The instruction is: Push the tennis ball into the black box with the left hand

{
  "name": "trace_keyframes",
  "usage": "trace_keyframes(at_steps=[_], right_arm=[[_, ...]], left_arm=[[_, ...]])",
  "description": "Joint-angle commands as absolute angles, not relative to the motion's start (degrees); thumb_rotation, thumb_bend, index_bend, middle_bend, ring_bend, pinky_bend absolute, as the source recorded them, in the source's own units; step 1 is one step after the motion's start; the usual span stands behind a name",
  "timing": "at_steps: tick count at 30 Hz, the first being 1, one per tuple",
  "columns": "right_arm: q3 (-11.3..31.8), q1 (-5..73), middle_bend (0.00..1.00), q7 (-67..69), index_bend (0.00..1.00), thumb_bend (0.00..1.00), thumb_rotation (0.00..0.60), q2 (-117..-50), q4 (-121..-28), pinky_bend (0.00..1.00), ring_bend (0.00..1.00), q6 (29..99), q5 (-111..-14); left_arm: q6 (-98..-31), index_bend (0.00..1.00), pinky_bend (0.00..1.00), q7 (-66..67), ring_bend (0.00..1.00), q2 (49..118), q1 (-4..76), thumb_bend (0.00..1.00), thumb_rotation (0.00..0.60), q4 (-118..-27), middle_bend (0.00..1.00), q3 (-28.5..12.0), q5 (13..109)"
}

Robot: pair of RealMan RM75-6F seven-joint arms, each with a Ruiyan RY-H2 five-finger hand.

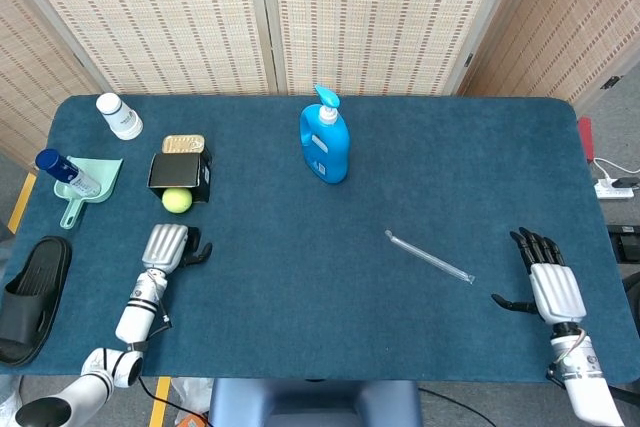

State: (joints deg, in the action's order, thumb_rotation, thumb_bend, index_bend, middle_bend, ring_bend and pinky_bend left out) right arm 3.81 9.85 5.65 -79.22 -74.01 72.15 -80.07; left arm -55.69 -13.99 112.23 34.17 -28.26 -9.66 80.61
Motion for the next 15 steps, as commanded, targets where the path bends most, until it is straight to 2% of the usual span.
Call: trace_keyframes(at_steps=[1, 15], right_arm=[[3.8, 9.9, 0.00, 5.7, 0.00, 0.00, 0.600, -79.2, -74.0, 0.00, 0.00, 72.0, -80.1], [3.6, 10.1, 0.00, 6.2, 0.00, 0.00, 0.600, -79.1, -73.8, 0.00, 0.00, 71.7, -80.3]], left_arm=[[-54.7, 0.00, 0.00, -13.9, 0.00, 112.2, 35.3, 0.35, 0.195, -28.8, 0.00, -10.4, 79.6], [-58.4, 0.00, 0.00, -12.1, 0.00, 112.1, 37.4, 0.35, 0.177, -29.6, 0.00, -12.6, 78.2]])
